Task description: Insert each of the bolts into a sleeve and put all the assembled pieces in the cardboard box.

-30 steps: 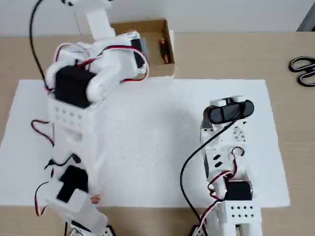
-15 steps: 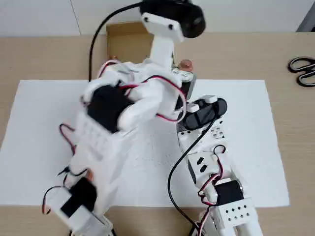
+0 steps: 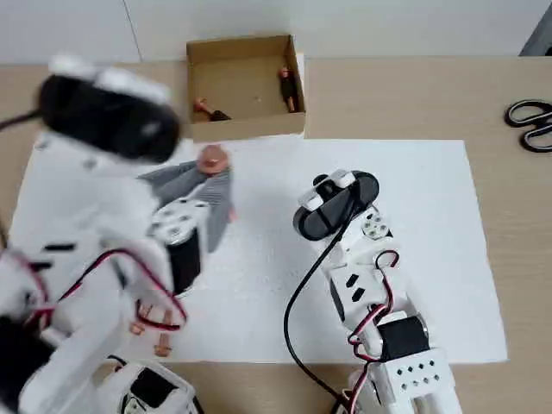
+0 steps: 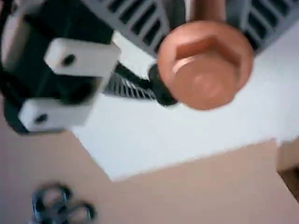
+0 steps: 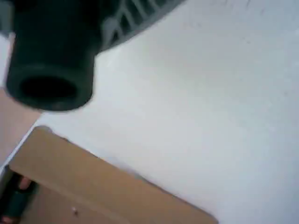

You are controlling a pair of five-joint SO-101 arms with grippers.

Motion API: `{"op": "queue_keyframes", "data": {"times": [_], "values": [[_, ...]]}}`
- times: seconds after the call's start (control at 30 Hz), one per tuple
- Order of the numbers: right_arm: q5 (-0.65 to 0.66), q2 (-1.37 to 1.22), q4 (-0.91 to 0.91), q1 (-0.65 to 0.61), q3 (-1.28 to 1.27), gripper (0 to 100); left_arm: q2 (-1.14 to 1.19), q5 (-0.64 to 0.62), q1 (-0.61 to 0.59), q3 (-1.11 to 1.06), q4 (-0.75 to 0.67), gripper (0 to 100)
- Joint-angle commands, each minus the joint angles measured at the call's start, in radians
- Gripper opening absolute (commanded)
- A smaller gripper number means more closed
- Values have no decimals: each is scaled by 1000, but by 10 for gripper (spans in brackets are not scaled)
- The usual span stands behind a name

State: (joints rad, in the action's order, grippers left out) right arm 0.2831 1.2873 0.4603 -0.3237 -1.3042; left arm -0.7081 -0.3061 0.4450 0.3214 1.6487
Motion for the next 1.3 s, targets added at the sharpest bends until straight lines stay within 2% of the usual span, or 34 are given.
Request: {"op": "queue_keyframes", "data": {"times": [0.0,0.13,0.3,0.4,0.5,0.7,0.77,0.93,1.27], "values": [[-2,21,-81,-1,46,5,-150,-14,-58,-171,-245,6],[-63,21,-254,1,6,5,-301,-11,-106,-507,-508,6],[-138,22,-295,4,-35,5,-580,-9,-130,-920,-752,6],[-207,22,-297,2,-60,5,-735,-14,-121,-1101,-947,6],[-265,22,-349,1,-121,5,-769,-17,-118,-1190,-1109,6],[-261,22,-507,-10,-241,5,-667,-26,18,-1178,-1115,6],[-255,21,-509,-31,-258,5,-644,-89,40,-1171,-1135,6],[-86,21,-518,-130,-319,5,-559,-249,43,-1171,-1220,6],[-74,22,-645,-145,-327,5,-470,-270,28,-1136,-1217,6]]}}
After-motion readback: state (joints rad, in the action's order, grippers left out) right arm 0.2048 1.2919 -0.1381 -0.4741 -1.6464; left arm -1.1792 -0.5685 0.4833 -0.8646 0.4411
